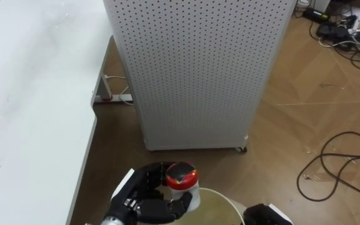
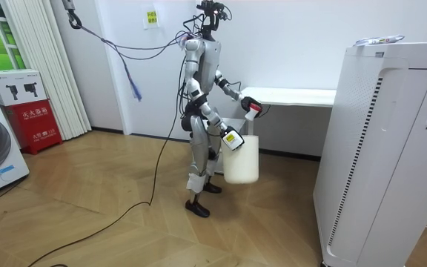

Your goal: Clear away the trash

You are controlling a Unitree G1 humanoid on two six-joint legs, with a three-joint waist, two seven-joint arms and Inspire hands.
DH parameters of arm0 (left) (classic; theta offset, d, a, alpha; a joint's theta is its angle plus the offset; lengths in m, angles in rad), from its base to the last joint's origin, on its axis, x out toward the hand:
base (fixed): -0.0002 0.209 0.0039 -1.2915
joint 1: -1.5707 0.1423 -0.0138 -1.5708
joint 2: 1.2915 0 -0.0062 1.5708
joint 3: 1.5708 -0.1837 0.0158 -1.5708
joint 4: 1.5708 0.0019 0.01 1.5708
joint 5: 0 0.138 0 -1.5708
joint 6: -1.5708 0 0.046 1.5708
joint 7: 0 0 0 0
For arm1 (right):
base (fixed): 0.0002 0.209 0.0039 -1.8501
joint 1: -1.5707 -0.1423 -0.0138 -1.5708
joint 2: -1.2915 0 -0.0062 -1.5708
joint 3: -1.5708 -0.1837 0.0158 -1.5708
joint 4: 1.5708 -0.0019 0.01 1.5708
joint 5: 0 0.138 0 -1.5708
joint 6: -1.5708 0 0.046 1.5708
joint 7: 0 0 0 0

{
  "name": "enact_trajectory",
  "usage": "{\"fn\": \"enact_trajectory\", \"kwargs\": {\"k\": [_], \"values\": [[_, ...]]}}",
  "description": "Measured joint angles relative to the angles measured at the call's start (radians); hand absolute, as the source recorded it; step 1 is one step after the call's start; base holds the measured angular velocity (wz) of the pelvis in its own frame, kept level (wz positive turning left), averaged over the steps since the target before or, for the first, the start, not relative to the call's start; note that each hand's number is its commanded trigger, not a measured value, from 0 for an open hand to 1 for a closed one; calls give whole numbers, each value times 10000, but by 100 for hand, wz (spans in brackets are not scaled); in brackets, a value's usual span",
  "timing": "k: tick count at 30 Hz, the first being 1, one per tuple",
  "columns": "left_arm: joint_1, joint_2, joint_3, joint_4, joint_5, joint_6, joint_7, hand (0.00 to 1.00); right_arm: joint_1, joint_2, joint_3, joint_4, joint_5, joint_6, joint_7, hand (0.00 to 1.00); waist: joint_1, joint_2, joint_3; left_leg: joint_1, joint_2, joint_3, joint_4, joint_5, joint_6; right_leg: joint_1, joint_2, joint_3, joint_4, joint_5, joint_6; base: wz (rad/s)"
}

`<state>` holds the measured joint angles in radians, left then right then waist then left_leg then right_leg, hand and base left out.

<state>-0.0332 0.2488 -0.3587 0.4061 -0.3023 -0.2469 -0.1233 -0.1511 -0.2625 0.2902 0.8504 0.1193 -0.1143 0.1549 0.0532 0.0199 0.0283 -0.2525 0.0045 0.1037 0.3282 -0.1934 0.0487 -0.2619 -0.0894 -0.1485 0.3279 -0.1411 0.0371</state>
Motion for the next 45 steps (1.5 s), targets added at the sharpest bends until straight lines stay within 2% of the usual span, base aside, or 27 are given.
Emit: {"fn": "enact_trajectory", "kwargs": {"k": [3,4,5,23,26,34,41,45], "values": [[44,75,1,62,0,23,-35,99,-1,-19,0,14,-1,0,-2,100,-8,0,0,-4,0,-7,-14,0,0,-3,0,-4,0,-3,-4,0],[44,91,2,61,1,28,-74,33,-1,-39,0,14,-1,0,3,100,5,1,0,-7,0,-9,-15,0,0,-3,1,-5,-1,-3,-5,0],[44,92,5,60,2,30,-95,0,-2,-47,0,14,-1,0,3,100,11,2,-1,-7,0,-9,-15,0,0,-3,1,-5,-1,-3,-5,0],[44,76,-1,48,-22,74,-794,0,-45,-171,118,19,-9,25,-10,100,60,60,-23,12,7,11,-6,0,-1,16,6,4,-8,-3,-7,0],[44,72,-10,46,-22,76,-1080,0,-50,-335,139,20,-67,36,8,100,52,70,-20,12,12,19,-10,0,-1,15,11,11,-12,-3,-7,0],[51,-47,-64,44,-15,78,-1518,0,-77,-337,162,20,-39,39,101,100,72,157,-22,41,26,79,-16,1,-1,16,32,77,-17,5,-19,0],[136,-38,26,4,2,75,-1625,0,-83,-328,125,120,-2,38,313,100,73,151,-14,341,16,124,-178,5,-7,232,24,83,-50,6,-21,-1],[244,2,58,-606,-9,62,-1423,0,-81,-351,12,83,59,38,311,100,49,150,-17,391,23,203,-249,9,-13,260,30,85,-156,15,-34,-5]]}}
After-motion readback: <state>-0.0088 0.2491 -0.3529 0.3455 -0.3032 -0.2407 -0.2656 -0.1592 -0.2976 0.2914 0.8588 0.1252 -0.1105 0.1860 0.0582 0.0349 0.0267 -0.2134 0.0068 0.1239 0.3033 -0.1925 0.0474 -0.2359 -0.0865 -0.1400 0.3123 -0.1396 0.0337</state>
